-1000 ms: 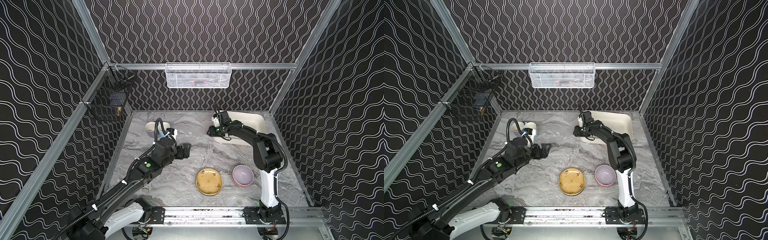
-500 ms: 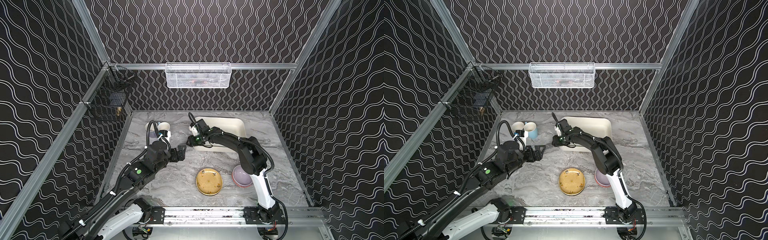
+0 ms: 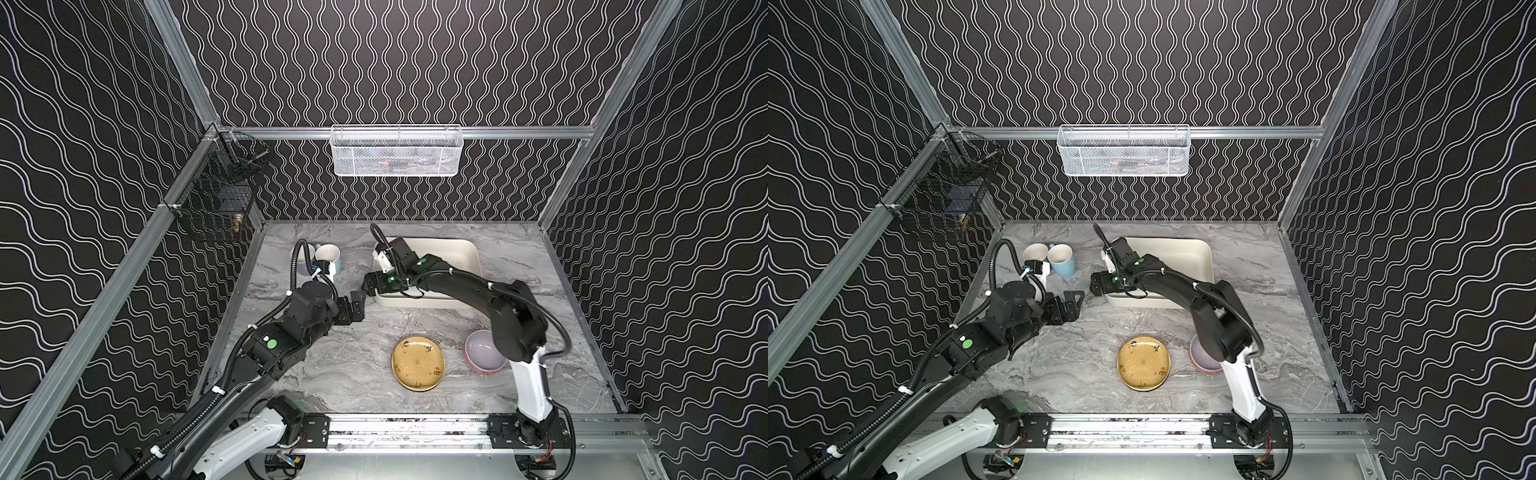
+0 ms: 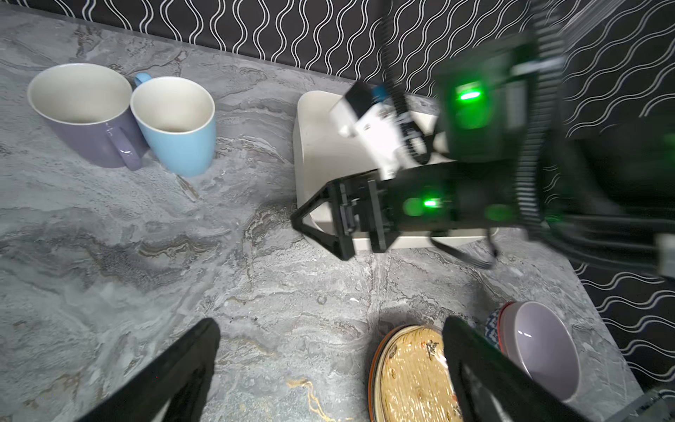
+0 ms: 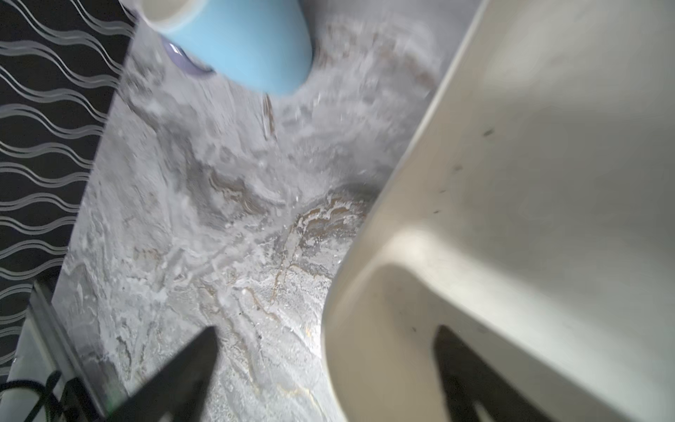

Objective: Place the mixed dishes into the plastic bin
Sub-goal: 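Grasp the light-blue mug rim with the left gripper and lift it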

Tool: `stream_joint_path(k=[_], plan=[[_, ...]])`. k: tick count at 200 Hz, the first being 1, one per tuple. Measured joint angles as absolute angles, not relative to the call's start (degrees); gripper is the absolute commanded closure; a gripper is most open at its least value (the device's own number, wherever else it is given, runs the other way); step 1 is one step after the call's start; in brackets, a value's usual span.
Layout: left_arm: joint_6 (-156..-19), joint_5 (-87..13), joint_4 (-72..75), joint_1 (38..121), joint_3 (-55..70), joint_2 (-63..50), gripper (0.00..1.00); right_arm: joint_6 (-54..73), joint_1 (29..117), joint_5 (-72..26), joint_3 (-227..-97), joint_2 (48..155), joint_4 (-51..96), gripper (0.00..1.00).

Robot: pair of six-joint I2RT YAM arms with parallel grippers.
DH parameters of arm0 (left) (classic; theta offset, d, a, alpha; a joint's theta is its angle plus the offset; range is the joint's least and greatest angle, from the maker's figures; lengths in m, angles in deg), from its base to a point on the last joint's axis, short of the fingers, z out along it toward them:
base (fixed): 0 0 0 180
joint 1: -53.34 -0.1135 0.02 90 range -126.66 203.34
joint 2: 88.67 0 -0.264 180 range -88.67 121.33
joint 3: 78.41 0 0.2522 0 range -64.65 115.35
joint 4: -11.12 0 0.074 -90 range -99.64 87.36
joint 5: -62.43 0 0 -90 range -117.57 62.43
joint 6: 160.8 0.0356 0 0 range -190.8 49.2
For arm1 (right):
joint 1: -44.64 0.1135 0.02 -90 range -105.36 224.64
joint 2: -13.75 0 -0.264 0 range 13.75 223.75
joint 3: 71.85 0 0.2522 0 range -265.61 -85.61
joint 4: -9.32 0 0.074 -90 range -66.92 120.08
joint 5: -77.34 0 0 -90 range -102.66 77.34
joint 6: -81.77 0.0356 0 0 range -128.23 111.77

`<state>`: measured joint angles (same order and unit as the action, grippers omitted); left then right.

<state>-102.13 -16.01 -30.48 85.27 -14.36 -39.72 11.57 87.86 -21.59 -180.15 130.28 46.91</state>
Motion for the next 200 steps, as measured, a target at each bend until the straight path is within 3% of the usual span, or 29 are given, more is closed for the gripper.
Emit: stream_joint_path(k=[47,56,76,93,141,200], plan=[[-102.0,-11.4,-30.6,85.2,-12.4,-32.2,0.02,13.6,80.6,-21.2,-170.6,119.0,45.2,0.02],[-101.9,-10.7,-30.5,85.0,-11.2,-29.8,0.06,14.1,78.3,-23.3,-168.9,117.6,44.6,0.06],[-101.9,-10.5,-30.5,82.9,-7.7,-24.0,0.1,15.1,74.5,-25.4,-166.2,115.0,44.9,0.05],[-101.9,-12.0,-30.3,78.2,-5.1,-19.4,0.12,14.7,74.2,-25.3,-166.1,112.7,46.2,0.01],[-103.3,-16.6,-30.0,65.6,1.9,-7.3,0.12,12.2,74.2,-20.0,-164.8,107.2,49.6,0.01],[-108.2,-19.7,-31.2,60.9,9.6,4.1,0.12,17.0,73.2,-20.5,-155.3,102.1,42.9,0.01]])
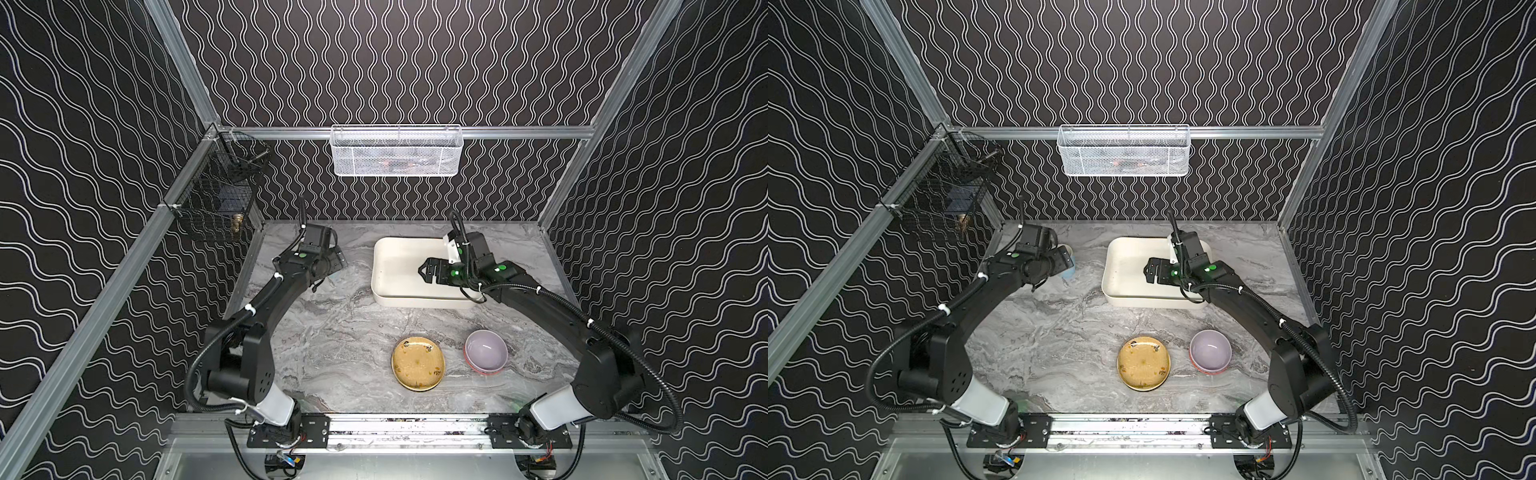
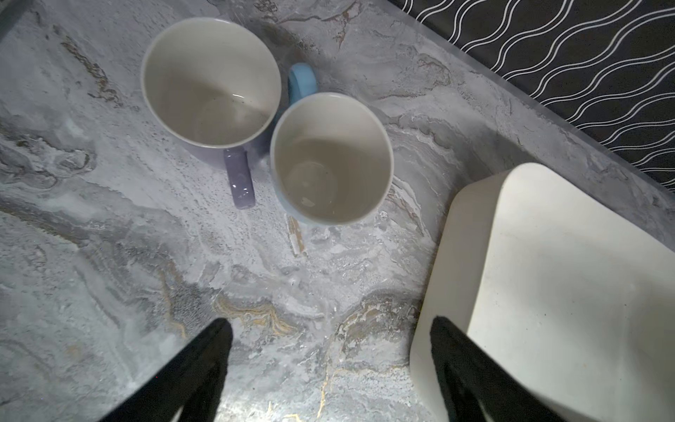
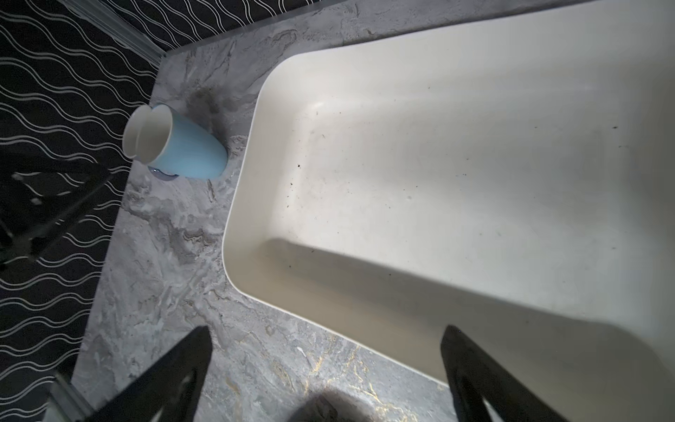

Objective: Place the mixed dishes into the plastic bin
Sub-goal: 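Grasp the light-blue mug rim with the left gripper and lift it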

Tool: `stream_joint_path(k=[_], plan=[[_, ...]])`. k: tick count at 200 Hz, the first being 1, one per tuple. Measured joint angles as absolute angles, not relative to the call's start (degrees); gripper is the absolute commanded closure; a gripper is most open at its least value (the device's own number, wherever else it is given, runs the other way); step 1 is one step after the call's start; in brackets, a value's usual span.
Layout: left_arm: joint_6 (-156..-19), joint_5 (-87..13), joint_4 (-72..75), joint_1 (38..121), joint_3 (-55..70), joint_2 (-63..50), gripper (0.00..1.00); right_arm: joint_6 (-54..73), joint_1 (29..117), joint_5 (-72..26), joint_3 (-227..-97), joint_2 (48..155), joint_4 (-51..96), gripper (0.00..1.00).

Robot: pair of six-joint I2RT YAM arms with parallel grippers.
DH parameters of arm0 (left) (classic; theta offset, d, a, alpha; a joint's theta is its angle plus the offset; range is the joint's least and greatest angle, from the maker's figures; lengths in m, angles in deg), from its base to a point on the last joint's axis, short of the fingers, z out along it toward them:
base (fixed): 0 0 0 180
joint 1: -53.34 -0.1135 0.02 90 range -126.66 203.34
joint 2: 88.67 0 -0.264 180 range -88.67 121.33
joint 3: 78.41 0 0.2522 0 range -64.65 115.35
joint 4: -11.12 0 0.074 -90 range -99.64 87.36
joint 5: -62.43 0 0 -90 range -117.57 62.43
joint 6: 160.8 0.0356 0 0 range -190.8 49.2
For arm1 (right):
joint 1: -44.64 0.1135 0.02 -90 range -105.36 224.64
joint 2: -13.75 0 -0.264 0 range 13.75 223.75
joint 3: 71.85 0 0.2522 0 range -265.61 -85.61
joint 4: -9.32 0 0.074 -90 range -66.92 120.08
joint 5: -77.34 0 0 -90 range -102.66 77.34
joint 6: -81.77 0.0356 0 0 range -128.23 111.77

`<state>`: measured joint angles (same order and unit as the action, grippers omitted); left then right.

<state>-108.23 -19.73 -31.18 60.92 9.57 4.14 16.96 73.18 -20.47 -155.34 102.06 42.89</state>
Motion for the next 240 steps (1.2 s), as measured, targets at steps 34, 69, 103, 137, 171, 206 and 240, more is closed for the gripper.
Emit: stream_joint_path(k=[34,69,103,137,171,206,240], plan=[[-108.9,-19.7,-32.2,59.7,13.2,9.0,0.14,17.2,73.1,-21.1,-162.7,108.0,43.0,0.04],[-109.9,-20.3,-32.6,57.6,14.2,12.7,0.17,16.1,73.0,-20.2,-164.7,109.5,44.3,0.05],[-110.3,-20.8,-32.6,56.5,15.8,15.0,0.18,15.0,73.0,-18.5,-165.8,109.5,45.1,0.05],[-110.7,-21.3,-32.6,56.2,18.5,17.9,0.2,13.6,72.9,-17.7,-167.3,110.1,45.1,0.05],[-111.2,-21.2,-32.7,56.2,20.2,20.4,0.22,13.6,72.3,-17.7,-167.3,110.7,45.7,0.05],[-111.3,-21.2,-32.6,56.2,20.3,21.2,0.36,13.6,71.9,-17.7,-167.3,110.7,45.9,0.05],[-111.3,-21.4,-32.6,56.2,21.4,22.7,0.45,13.2,71.5,-17.7,-167.3,110.8,45.9,0.05]])
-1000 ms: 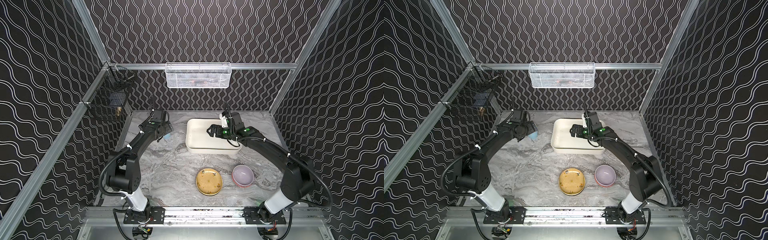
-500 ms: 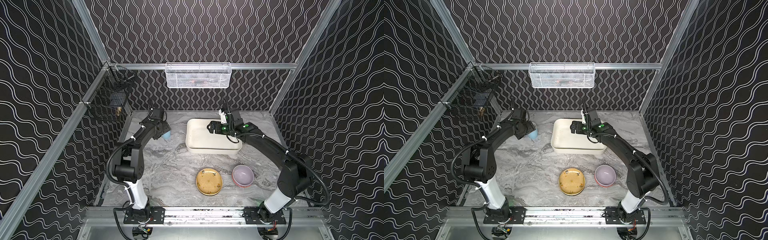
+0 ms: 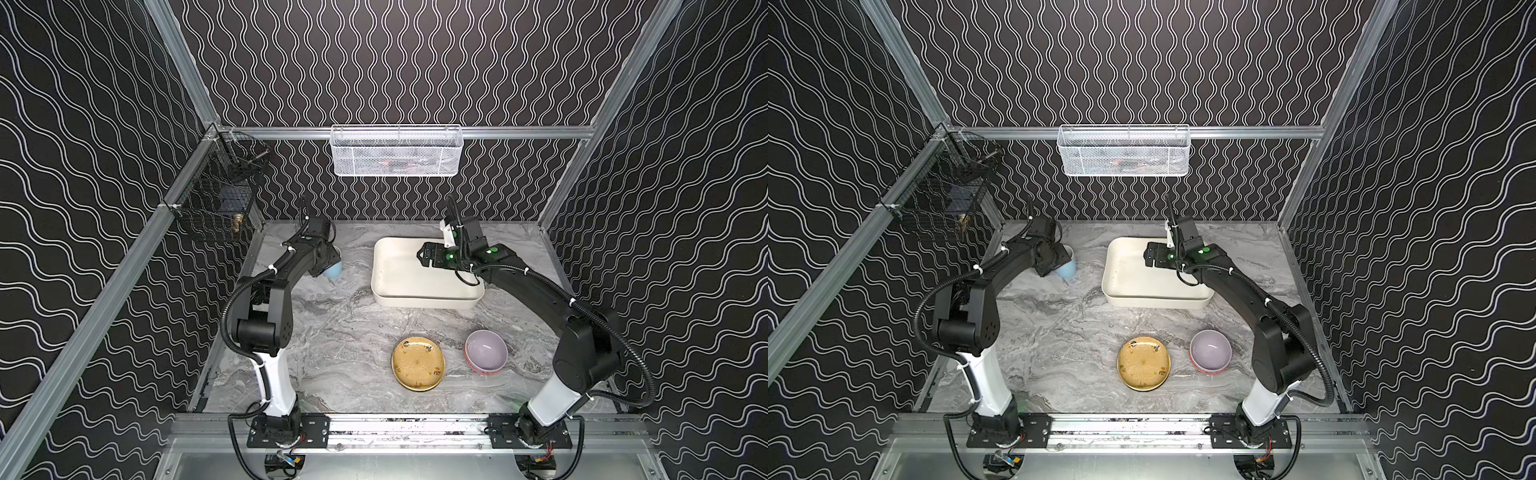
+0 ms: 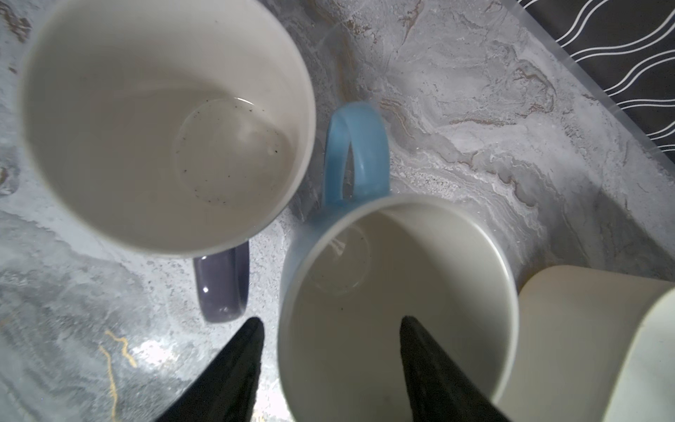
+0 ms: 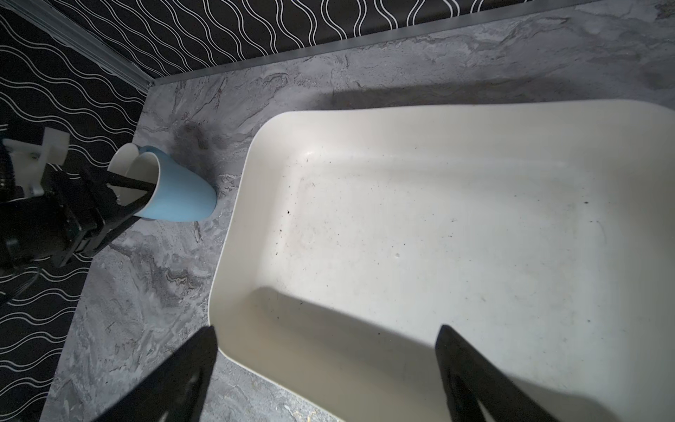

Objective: Place the mixed dishes into the plastic bin
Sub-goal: 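Grasp the light-blue mug rim with the left gripper and lift it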

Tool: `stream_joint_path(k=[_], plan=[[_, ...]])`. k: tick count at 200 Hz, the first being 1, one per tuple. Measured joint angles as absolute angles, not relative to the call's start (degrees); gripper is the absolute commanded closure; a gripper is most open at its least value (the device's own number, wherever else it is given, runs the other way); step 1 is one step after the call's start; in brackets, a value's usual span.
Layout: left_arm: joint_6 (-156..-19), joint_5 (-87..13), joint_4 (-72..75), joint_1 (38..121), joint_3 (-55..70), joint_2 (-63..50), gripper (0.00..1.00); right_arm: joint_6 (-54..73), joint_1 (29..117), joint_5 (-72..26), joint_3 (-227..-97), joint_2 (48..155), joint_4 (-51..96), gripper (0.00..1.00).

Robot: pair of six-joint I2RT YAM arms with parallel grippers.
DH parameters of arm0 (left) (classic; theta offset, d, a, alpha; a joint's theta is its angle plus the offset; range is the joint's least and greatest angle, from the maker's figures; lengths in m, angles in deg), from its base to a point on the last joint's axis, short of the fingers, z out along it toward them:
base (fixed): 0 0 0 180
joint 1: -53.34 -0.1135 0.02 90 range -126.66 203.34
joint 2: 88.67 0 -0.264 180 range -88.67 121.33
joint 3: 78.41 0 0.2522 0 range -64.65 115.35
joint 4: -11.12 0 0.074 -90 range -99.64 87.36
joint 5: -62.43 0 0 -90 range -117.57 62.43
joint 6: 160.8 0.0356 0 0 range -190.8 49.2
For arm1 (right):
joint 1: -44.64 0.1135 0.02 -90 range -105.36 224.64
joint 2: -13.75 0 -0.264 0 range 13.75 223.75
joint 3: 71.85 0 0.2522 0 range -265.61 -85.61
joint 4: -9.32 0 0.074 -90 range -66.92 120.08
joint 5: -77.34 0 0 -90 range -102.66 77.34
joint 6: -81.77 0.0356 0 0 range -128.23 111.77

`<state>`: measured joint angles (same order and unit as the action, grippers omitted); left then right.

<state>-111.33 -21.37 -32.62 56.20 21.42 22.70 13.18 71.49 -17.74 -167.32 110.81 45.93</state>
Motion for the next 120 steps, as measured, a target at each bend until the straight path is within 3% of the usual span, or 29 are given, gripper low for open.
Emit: stream_joint_path(k=[29,82,97,112,120], plan=[[-111.3,-21.4,-33.1,56.2,22.1,23.3,0.66,13.2,71.1,-17.7,-167.2,111.0,46.1,0.05],[-110.9,-23.3,-33.5,56.1,22.8,24.1,0.76,13.2,70.3,-18.0,-166.7,111.1,46.1,0.04],[-110.7,-24.0,-33.6,56.1,22.8,24.1,0.86,13.2,70.1,-17.9,-166.7,111.1,46.1,0.04],[-109.4,-24.5,-34.9,56.1,22.8,24.1,0.87,13.2,70.0,-18.0,-166.6,111.1,46.1,0.04],[-109.6,-25.2,-34.9,56.2,22.8,24.1,0.93,13.2,70.0,-18.1,-166.5,111.0,46.1,0.04]])
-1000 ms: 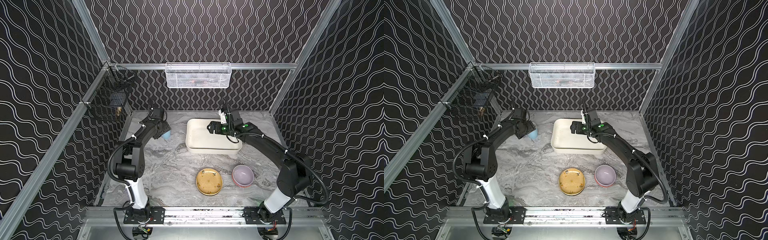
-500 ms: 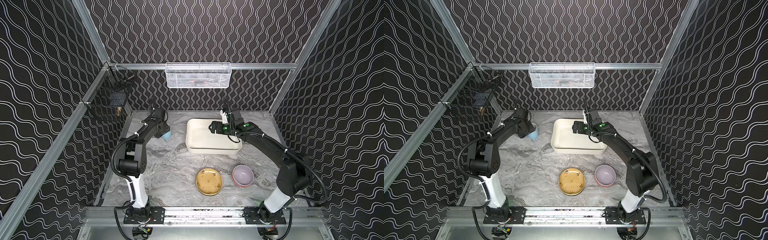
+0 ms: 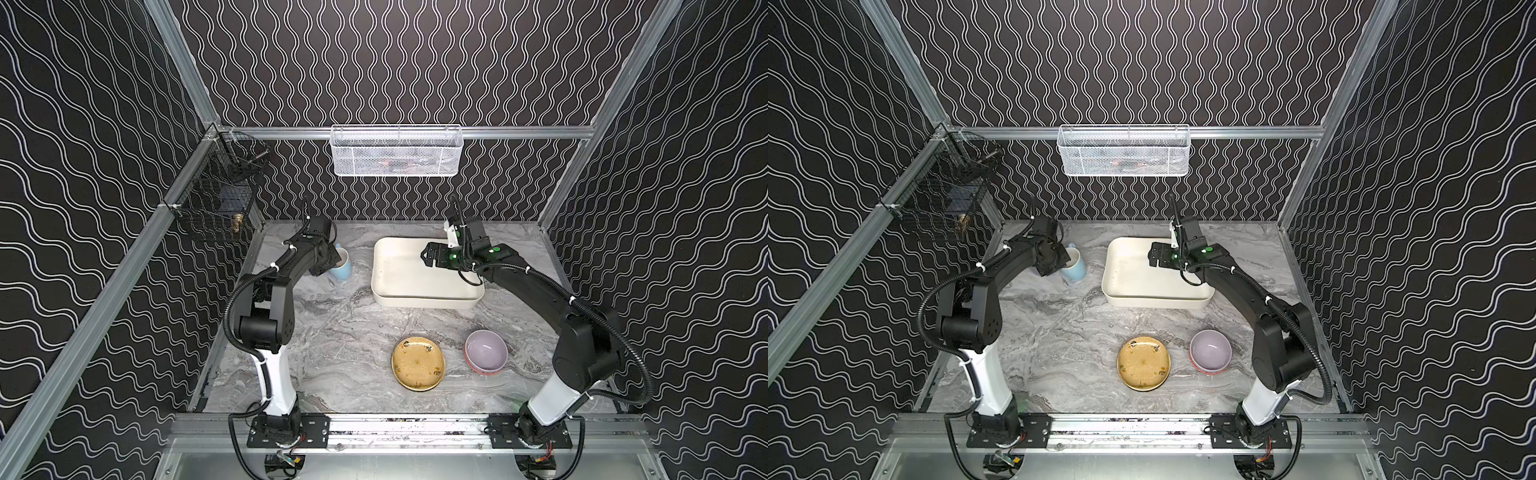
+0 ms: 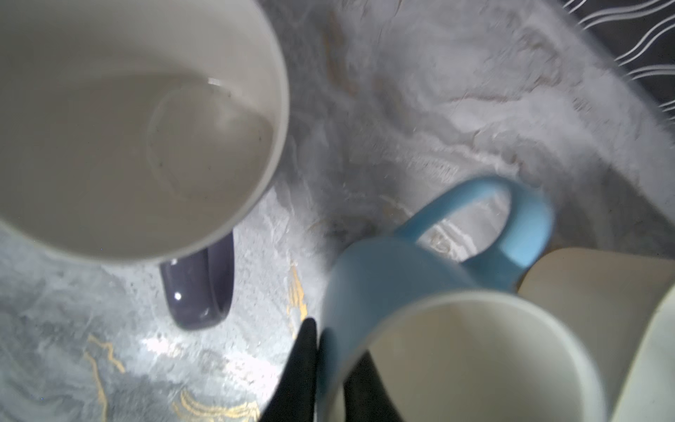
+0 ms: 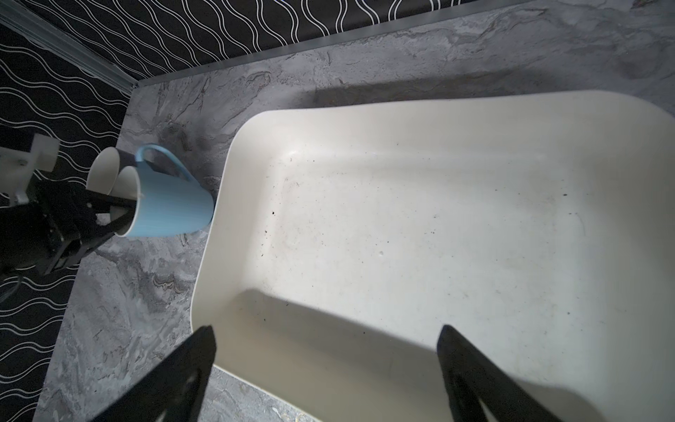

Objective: Place the mixed dishes into the plastic bin
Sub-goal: 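Grasp the light-blue mug rim with the left gripper and lift it, then carry the light-blue mug into the cream bin and lower it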

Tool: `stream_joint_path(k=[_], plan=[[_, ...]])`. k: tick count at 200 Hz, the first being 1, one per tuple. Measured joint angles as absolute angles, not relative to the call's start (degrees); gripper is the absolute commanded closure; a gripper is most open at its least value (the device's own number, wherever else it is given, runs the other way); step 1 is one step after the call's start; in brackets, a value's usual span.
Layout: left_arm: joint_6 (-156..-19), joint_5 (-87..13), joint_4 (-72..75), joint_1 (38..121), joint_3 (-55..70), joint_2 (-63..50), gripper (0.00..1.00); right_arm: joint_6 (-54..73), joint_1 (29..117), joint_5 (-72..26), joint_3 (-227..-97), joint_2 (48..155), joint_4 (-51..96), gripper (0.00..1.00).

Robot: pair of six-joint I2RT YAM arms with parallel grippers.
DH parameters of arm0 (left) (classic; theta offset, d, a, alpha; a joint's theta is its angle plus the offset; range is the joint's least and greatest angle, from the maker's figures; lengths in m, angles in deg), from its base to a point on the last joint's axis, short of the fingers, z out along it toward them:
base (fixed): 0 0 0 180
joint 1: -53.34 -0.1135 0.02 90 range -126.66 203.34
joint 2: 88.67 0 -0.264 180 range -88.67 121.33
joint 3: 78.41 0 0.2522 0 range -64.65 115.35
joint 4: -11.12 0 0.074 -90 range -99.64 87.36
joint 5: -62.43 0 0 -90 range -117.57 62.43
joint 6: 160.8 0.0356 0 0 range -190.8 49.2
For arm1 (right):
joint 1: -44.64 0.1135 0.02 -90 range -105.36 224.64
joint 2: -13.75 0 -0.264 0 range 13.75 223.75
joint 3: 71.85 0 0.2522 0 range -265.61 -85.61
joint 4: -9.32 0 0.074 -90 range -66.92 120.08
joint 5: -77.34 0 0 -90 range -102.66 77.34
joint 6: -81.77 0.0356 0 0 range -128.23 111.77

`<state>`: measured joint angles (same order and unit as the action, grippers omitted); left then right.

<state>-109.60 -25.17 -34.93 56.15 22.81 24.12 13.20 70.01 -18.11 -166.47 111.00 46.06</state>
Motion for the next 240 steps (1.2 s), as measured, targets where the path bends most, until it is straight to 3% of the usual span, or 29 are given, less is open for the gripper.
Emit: stream_joint_path(k=[60,135,240], plan=[[-106.7,-26.3,-40.1,58.2,26.3,22.7,0.93,13.2,70.0,-19.2,-164.3,108.5,46.0,0.04],[-105.1,-26.7,-47.2,67.1,41.1,21.6,0.88,13.4,70.0,-19.4,-161.4,103.8,46.3,0.04],[-106.1,-27.1,-50.3,73.8,53.5,36.1,0.84,13.4,70.0,-18.3,-158.9,100.2,46.7,0.04]])
